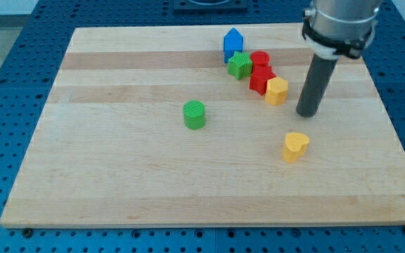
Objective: Separate the red star and red circle from each other
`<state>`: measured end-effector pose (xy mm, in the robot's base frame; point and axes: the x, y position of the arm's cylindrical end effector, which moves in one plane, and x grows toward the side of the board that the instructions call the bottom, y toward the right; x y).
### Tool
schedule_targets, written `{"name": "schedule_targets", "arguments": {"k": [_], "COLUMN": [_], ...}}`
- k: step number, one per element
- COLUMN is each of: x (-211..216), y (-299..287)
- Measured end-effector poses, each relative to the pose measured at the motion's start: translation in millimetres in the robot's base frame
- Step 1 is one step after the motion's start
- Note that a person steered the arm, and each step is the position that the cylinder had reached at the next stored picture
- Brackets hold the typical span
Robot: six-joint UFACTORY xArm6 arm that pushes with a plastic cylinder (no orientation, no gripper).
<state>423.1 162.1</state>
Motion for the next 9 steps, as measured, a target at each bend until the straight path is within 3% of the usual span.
{"name": "schedule_targets", "arguments": {"k": [5,7,9], "x": [-159,-163,-163], "y": [-21,-69,-71]}}
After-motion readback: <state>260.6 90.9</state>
